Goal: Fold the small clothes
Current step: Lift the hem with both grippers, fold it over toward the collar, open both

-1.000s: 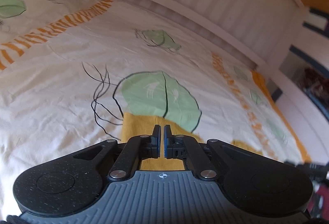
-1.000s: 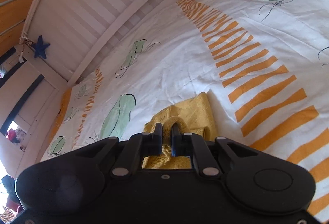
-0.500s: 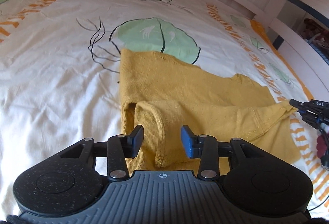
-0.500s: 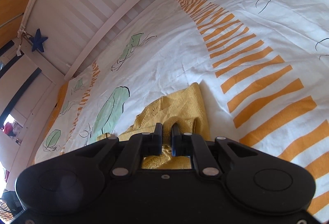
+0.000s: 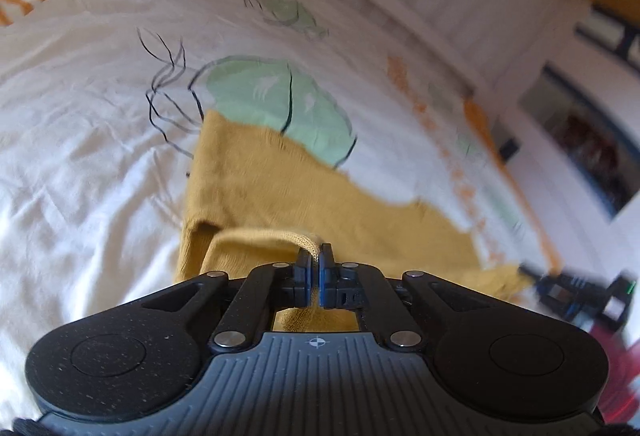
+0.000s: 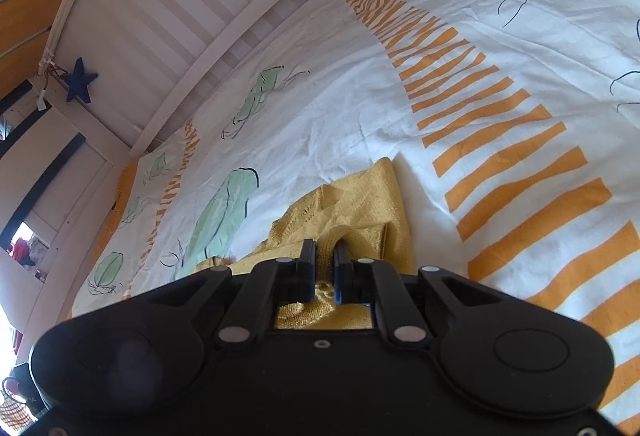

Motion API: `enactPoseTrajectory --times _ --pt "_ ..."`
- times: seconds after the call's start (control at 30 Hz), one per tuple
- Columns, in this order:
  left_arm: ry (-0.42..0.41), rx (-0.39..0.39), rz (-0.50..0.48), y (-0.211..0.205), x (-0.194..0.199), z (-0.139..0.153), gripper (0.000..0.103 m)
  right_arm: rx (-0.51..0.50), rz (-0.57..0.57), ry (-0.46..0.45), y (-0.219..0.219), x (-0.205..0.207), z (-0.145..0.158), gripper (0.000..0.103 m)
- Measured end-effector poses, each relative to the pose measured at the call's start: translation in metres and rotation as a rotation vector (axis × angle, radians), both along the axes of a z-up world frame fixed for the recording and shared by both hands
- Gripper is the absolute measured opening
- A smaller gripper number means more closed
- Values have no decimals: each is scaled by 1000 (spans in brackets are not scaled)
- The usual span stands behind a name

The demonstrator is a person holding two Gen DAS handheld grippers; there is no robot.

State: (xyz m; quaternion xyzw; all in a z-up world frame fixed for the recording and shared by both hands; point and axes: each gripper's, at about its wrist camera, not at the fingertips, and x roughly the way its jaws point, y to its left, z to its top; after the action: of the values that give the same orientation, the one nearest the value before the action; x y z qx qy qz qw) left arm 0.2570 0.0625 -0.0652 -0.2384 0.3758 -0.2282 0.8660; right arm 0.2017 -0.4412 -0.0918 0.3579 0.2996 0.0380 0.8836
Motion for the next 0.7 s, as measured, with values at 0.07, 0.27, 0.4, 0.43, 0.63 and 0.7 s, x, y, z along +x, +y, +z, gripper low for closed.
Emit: enactPoseTrajectory --times 0.07,0.27,0.4,0.43,0.63,0.7 --pt "1 -107 47 15 4 11 2 10 8 -17 0 -5 9 16" --pt "-39 -115 148 26 46 24 3 -1 12 -47 1 15 28 16" --pt "-5 -57 159 16 79 5 3 -12 3 -2 5 46 13 16" --pt "9 -42 153 15 85 -2 3 -21 -2 18 5 54 6 16" --pt "28 88 153 2 104 -23 23 -36 -50 93 4 75 -24 23" --pt "-4 122 178 2 101 -18 38 -56 -66 96 3 73 -26 25"
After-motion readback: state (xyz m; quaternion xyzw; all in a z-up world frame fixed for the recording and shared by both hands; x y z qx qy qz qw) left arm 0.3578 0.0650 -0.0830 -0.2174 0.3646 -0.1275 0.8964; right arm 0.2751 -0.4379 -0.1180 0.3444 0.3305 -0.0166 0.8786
